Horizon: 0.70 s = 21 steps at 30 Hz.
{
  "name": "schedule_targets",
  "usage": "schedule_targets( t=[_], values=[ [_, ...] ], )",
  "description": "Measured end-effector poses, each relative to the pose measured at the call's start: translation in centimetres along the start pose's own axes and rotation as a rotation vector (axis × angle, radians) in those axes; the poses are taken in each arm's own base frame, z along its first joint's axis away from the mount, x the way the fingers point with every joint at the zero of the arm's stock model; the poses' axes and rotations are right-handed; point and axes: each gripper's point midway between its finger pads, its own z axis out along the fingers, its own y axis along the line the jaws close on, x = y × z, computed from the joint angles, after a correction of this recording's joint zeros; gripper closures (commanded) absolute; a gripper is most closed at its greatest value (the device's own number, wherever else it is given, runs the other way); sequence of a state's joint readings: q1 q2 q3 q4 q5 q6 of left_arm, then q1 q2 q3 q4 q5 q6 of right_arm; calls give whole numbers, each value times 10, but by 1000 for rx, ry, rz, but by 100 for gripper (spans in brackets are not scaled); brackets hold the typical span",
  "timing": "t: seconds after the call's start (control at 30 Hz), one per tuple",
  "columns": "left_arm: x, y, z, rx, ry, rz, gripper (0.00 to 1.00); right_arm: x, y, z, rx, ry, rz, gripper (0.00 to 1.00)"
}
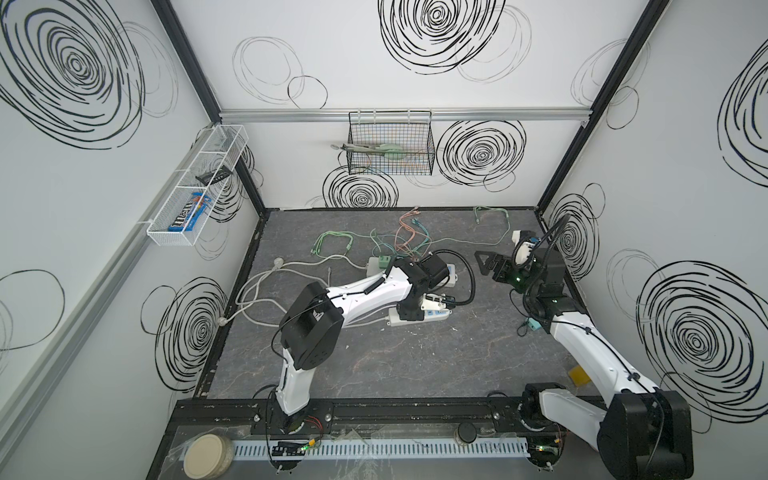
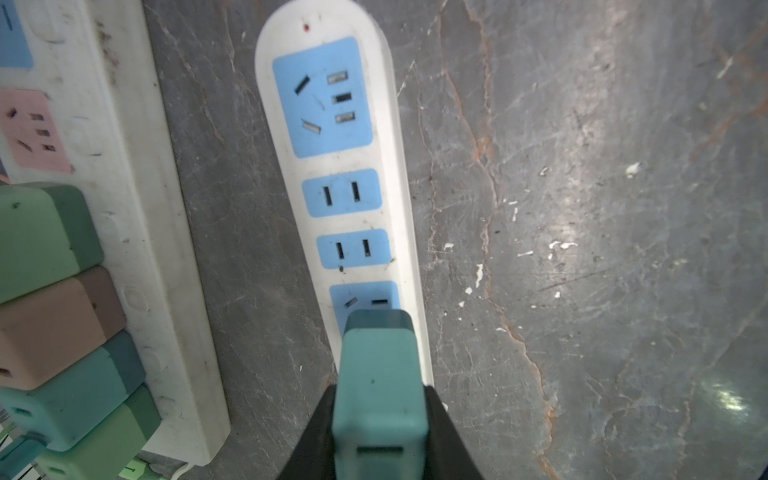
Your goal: Insert the plug
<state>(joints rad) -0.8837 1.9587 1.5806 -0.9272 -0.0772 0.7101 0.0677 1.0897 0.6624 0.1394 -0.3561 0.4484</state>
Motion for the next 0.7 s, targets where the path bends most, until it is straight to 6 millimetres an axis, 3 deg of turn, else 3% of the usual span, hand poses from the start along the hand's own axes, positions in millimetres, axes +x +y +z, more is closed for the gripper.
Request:
schedule_targets(
  t=[0.7],
  values=[
    [-7,-5,-1,35,-41,10,100,3,3,1,-17,17,3,3]
  ],
)
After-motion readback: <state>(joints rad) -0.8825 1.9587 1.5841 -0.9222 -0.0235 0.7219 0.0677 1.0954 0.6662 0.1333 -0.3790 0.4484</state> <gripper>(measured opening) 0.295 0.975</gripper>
